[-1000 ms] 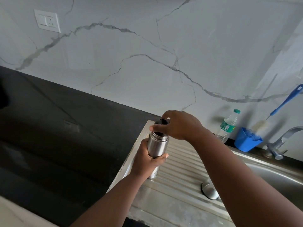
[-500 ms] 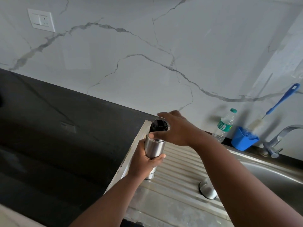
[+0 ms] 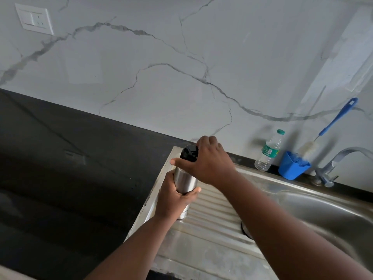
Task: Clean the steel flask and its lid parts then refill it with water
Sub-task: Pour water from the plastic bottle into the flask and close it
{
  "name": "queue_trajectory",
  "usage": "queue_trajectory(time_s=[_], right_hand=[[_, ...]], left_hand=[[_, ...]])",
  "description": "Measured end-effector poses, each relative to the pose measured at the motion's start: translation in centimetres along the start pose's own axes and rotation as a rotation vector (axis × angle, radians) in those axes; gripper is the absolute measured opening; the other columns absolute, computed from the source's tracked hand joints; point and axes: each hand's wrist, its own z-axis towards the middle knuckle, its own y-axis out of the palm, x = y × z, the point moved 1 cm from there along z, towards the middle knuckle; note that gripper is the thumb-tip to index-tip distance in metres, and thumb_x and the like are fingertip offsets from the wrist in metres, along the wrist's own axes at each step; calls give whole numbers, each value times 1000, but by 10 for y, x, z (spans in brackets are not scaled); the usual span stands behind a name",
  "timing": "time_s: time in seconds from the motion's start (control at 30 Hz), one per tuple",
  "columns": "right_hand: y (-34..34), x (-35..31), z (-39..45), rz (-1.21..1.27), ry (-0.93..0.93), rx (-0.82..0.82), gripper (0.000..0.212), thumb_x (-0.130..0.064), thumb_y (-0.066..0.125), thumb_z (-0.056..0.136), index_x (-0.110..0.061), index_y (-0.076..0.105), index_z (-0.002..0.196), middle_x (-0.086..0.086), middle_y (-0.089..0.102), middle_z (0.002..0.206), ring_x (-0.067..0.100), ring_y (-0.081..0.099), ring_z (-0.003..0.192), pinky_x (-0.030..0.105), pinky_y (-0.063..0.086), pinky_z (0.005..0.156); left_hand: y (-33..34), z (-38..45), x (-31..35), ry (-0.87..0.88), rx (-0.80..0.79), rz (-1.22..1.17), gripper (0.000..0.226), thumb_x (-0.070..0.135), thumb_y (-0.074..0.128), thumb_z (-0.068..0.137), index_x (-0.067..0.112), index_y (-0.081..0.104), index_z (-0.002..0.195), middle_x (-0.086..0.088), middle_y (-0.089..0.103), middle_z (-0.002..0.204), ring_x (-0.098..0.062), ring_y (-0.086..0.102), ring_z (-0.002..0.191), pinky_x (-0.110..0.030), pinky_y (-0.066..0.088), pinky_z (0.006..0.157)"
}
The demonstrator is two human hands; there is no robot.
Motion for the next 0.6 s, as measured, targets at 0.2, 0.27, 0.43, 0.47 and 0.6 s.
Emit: queue_trajectory(time_s=[0.2, 0.27, 0.43, 0.47, 0.6], right_hand=[[-17, 7, 8, 219, -131, -279, 54, -29, 65, 89, -21, 44, 138, 0, 57, 126, 17, 53, 114, 24, 38, 90], [-12, 6, 6, 131, -139, -174, 46, -40, 65, 87, -20, 51, 126, 1, 60, 115, 19, 56, 103, 27, 41, 82], [-1, -8, -1, -46, 73, 98, 55, -66, 61, 77, -14, 49, 90, -1, 54, 80, 20, 52, 73, 29, 33, 55], [-2, -12, 0, -86, 109, 109, 55, -64, 61, 77, -13, 46, 87, -1, 50, 75, 21, 50, 70, 28, 30, 50], [-4, -20, 4, -186, 158, 82, 52, -63, 56, 80, -14, 41, 88, -4, 42, 66, 22, 48, 67, 25, 24, 44]], left_hand=[[1, -1, -1, 21, 30, 28, 63, 54, 84, 52, 41, 48, 103, 12, 65, 92, -9, 67, 82, -43, 58, 72], [1, -1, 0, 27, 51, 36, 64, 56, 83, 52, 39, 49, 103, 11, 65, 92, -10, 67, 82, -43, 57, 72], [3, -3, 4, 50, 99, 74, 69, 61, 79, 51, 33, 51, 108, 11, 64, 93, -12, 66, 83, -43, 57, 72], [3, -3, 5, 51, 101, 85, 70, 61, 79, 51, 31, 52, 109, 11, 64, 93, -13, 65, 83, -42, 57, 73], [-1, -3, 5, 41, 81, 104, 72, 63, 76, 50, 31, 51, 110, 11, 64, 94, -13, 65, 83, -43, 57, 72]])
